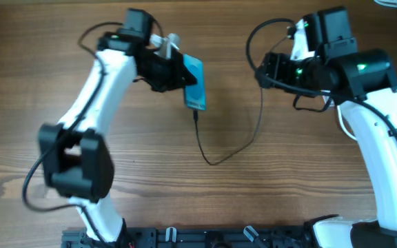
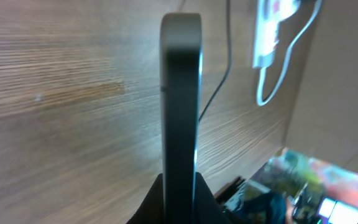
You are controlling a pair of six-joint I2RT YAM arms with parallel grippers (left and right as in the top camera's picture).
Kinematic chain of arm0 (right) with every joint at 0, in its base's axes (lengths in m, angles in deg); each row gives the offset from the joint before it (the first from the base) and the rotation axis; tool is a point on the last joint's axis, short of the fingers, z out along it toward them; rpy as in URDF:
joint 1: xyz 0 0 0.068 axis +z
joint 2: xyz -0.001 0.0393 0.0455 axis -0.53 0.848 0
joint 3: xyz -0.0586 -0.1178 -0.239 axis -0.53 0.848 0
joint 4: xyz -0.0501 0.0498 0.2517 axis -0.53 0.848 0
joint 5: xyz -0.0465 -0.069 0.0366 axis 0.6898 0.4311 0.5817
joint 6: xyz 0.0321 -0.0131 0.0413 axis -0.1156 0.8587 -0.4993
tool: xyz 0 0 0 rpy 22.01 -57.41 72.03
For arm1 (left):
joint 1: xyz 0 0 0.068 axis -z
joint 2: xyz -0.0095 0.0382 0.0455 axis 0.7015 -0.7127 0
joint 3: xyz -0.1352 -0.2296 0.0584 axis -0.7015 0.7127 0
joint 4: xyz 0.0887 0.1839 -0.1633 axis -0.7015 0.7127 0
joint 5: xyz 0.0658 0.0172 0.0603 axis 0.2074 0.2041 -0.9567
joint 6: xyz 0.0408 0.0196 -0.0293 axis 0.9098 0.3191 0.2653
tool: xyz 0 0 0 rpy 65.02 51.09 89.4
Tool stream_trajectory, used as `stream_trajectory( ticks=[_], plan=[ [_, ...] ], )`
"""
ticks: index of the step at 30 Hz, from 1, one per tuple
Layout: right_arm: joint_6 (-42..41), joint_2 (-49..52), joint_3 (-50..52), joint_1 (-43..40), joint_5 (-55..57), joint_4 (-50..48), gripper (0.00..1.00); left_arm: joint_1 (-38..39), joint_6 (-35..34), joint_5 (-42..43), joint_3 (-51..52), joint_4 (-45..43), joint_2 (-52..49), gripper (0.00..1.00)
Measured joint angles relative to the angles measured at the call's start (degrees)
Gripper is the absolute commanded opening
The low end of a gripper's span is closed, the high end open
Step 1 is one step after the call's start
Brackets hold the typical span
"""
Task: Plug charger to phone and switch on socket
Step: 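Open the right gripper off the plug and raise it away, then lower the phone flat onto the table with the left gripper and release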
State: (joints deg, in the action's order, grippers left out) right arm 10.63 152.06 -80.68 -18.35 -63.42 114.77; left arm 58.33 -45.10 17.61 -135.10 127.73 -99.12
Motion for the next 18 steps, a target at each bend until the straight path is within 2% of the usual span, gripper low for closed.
stream_trajectory(
  ticks=[5,7,18],
  plan=[
    [0.61,0.66,-0.02,-2.67,1.49,0.79,0.78,5.29,1.66,-0.09,0.24,-6.69,-8.68,0.04],
    [1.18,1.86,-0.02,-2.67,1.51,1.31,0.75,5.62,1.84,-0.11,0.42,-8.92,-9.97,0.04],
    [1.46,5.01,0.0,-2.67,1.51,-0.04,0.76,5.6,-0.42,-7.67,0.42,-12.92,-13.86,0.04]
  ],
)
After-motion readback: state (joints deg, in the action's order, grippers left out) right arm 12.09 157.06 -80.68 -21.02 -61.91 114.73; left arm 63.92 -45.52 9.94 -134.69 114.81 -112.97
